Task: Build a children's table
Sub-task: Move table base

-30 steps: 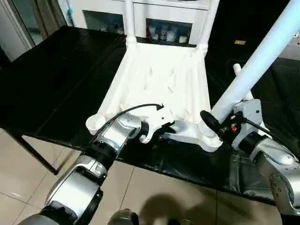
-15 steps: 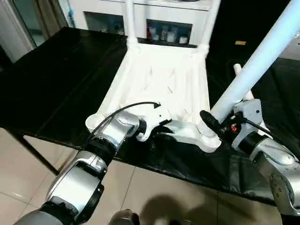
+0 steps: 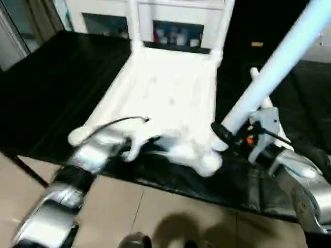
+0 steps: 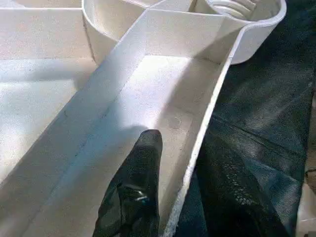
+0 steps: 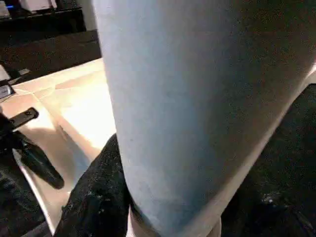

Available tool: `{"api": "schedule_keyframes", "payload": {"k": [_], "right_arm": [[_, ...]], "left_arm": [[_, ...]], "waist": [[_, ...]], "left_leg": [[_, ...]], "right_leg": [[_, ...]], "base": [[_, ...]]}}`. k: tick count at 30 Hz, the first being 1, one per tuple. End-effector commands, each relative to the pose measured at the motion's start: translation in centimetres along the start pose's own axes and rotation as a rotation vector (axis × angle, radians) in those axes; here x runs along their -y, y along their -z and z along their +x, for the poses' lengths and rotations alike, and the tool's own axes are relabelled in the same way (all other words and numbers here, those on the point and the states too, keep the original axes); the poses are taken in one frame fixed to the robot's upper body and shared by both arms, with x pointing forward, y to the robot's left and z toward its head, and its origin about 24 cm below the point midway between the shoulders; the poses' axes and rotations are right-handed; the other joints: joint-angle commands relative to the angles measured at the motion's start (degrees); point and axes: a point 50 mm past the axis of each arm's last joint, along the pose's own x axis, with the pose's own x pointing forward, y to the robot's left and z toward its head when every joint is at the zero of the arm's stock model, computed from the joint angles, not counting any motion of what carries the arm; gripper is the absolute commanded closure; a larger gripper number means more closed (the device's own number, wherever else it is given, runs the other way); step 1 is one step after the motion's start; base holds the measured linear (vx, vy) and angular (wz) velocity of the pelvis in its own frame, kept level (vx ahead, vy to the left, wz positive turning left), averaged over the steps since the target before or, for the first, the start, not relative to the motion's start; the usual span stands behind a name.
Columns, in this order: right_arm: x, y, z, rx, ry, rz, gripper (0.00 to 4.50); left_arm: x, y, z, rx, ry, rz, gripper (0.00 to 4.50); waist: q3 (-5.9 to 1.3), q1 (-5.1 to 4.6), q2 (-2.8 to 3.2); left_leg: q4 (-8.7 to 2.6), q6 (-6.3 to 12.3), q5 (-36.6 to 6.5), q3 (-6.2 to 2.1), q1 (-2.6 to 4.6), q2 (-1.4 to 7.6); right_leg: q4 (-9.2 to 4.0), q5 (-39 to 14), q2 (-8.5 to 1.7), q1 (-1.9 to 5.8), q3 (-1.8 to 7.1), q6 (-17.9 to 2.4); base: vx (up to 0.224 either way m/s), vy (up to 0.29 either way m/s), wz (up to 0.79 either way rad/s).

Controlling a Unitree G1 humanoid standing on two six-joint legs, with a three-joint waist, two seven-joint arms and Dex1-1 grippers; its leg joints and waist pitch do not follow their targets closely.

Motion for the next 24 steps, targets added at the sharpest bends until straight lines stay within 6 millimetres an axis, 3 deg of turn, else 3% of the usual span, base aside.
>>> {"api": "schedule_keyframes", "payload": {"k": [1,4,7,10,16,18,24], "right_arm": [[0.0,-0.3,0.1,0.012,-0.015,-0.011,2.59],[-0.2,-0.2,0.2,0.01,-0.017,-0.009,2.59],[-0.2,-0.1,0.3,0.009,-0.015,-0.007,2.59],[-0.1,0.0,0.2,0.012,-0.003,0.003,2.59],[0.0,0.0,0.1,0.013,0.003,0.002,2.59],[0.1,0.0,0.0,0.013,0.006,-0.002,2.59],[0.3,-0.1,-0.4,0.009,0.012,-0.011,2.59]], "left_arm": [[-0.8,-0.1,-0.9,-0.012,-0.114,-0.017,3.62],[-1.1,-0.4,-0.7,0.001,-0.176,-0.034,3.63],[-1.1,-1.0,-0.3,0.03,-0.214,-0.048,3.64],[-1.2,-1.6,0.1,0.061,-0.246,-0.047,3.65],[-1.8,-2.6,0.6,0.115,-0.285,-0.043,3.65],[-1.4,-2.9,0.7,0.153,-0.231,-0.034,3.09],[-0.9,-3.2,0.8,0.205,-0.164,-0.033,2.52]], "waist": [[-4.12,0.37,-0.94],[-4.29,0.32,-1.1],[-4.25,0.3,-1.29],[-4.64,0.18,-1.39],[-5.22,0.24,-1.45],[-5.27,0.29,-1.6],[-5.12,0.55,-1.26]], "left_leg": [[-3.99,4.3,-6.68,-3.76,1.1,8.27],[-4.17,4.28,-6.88,-3.98,1.16,8.64],[-3.86,4.03,-7.1,-3.77,0.94,8.13],[-3.72,4.29,-6.3,-3.71,1.04,8.02],[-3.47,5.46,-4.11,-3.68,0.9,8.03],[-3.32,5.72,-3.67,-3.58,0.73,7.81],[-3.5,5.46,-4.63,-3.64,1.12,8.29]], "right_leg": [[-4.72,-13.06,-10.94,2.92,5.74,-6.04],[-4.58,-13.45,-10.69,3.01,5.6,-5.62],[-5.06,-15.68,-11.04,3.21,5.6,-5.29],[-5.22,-16.39,-10.7,3.19,5.47,-4.39],[-4.4,-10.92,-10.56,3.3,5.42,-5.15],[-4.51,-10.91,-10.63,3.46,5.37,-4.91],[-4.36,-10.14,-10.56,3.07,5.44,-5.8]], "base": [[0.0,0.0,0.0],[0.0,0.0,0.0],[0.0,0.0,0.0],[0.0,0.0,0.0],[0.0,0.0,0.0],[0.0,0.0,0.0],[0.0,0.0,0.0]]}}
